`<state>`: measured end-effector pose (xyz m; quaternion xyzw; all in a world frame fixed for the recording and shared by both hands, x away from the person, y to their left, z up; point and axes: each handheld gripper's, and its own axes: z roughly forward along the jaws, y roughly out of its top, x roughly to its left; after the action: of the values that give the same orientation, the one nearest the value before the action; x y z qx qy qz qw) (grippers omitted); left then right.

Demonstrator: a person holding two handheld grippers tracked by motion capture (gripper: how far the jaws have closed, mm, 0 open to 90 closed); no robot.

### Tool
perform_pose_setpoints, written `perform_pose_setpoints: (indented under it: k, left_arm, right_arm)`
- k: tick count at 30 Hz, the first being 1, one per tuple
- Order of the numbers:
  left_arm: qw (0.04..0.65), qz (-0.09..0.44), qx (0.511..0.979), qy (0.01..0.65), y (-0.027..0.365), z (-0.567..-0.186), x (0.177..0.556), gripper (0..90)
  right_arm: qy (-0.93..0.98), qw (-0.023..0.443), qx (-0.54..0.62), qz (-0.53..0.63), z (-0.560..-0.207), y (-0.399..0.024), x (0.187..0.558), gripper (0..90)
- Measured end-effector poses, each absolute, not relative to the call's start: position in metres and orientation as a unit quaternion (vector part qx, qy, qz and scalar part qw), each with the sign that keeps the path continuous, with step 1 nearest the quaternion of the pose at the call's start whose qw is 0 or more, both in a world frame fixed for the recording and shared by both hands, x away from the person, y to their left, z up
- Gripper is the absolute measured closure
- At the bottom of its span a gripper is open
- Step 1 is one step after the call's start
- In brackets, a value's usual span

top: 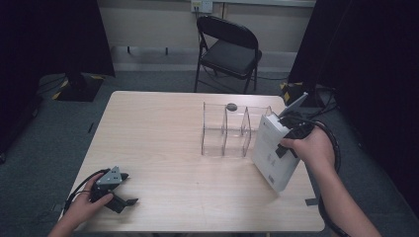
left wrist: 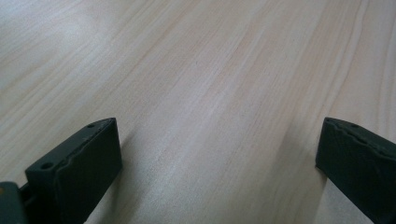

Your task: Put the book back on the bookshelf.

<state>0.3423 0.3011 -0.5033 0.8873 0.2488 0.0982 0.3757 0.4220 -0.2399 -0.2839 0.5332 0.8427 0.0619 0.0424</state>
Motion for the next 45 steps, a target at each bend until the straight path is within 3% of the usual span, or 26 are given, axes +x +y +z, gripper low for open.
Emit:
perform_pose_setpoints:
  k: [45]
  left_arm:
    - [0.378, 0.099, 0.886, 0.249, 0.301, -0.504, 0.342, 0.0]
  right_arm:
    - [0.811, 0.058, 0.579, 0.063, -0.281, -0.220, 0.457, 52.6]
